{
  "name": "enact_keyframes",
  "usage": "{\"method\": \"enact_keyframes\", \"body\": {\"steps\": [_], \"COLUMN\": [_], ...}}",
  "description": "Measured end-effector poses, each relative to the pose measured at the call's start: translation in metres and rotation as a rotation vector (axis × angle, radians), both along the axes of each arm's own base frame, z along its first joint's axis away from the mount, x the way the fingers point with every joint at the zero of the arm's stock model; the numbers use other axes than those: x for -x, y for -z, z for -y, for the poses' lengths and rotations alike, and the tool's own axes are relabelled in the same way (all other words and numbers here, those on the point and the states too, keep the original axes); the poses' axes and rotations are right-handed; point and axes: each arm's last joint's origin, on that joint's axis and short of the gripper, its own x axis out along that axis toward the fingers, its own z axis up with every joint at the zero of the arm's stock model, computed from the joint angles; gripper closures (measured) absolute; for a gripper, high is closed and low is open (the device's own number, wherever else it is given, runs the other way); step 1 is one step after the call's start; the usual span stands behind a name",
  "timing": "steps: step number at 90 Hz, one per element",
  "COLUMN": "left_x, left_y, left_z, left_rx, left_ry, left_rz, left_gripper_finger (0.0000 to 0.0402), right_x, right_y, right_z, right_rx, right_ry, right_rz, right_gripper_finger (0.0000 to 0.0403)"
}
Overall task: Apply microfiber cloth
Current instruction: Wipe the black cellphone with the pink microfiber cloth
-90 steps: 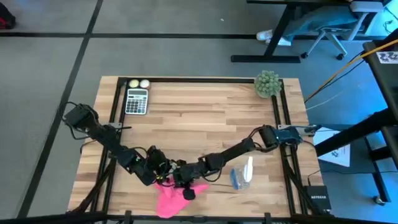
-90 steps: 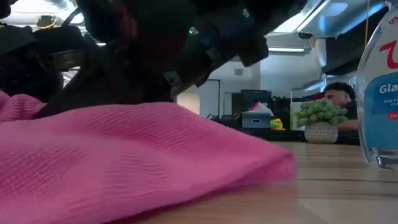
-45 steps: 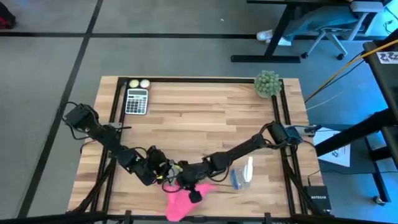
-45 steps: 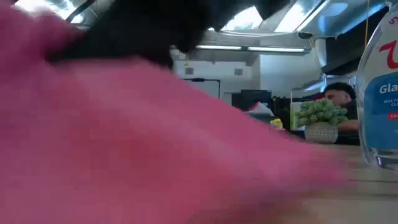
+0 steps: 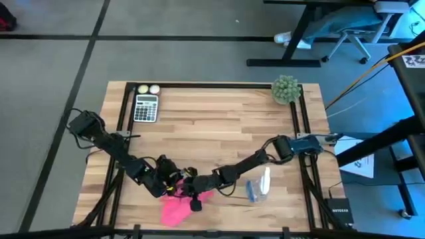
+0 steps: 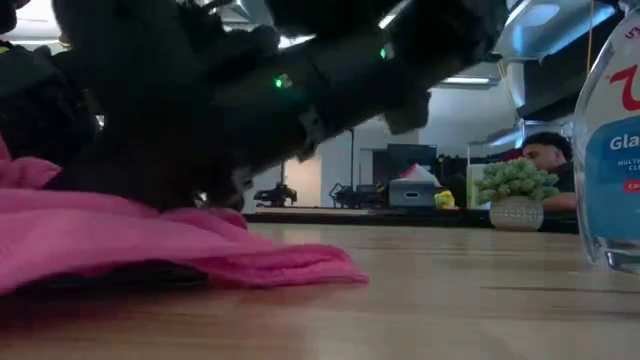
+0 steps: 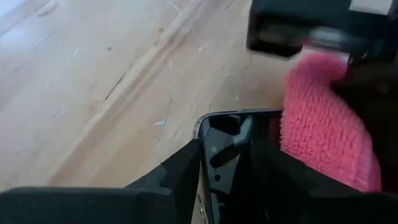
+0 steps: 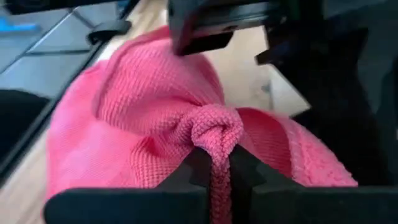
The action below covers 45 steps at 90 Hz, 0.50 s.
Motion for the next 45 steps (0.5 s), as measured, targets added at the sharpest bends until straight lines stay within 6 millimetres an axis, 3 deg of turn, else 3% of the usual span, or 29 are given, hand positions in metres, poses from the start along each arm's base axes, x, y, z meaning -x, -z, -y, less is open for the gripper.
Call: {"method": "enact_keyframes", "body": {"steps": [31,45], "left_x": [0.000,0.000], "left_y": [0.000,0.000], "left_z": [0.000,0.000], "left_rx": [0.002,0.006], "left_ry": [0.002,0.003], "left_rz": [-0.003,-0.004], "left_gripper_finger": [0.0273,0.0273], "right_x": [0.022,0.030], "right_y": [-0.002,-0.017], "right_z": [-0.028,-0.030], "right_rx": [-0.076,-0.093], "right_ry": [-0.208,-0.271], "right_rz": [-0.176,-0.225], "right_gripper_finger": [0.0400,0.0400]}}
